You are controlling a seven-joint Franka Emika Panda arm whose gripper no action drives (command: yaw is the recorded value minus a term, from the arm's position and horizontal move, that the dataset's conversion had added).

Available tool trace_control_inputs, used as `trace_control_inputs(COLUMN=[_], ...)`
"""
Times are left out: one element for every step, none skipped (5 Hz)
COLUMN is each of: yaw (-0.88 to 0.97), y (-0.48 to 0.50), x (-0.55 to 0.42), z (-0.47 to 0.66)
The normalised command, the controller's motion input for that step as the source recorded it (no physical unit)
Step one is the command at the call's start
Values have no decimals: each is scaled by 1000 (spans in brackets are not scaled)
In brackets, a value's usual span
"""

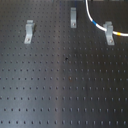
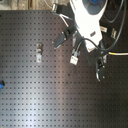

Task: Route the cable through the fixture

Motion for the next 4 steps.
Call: trace_control_inputs(yaw=[-14, 0, 143, 351], y=[0, -63, -9, 138], x=[0, -124, -393, -393], z=[0, 353, 371, 356])
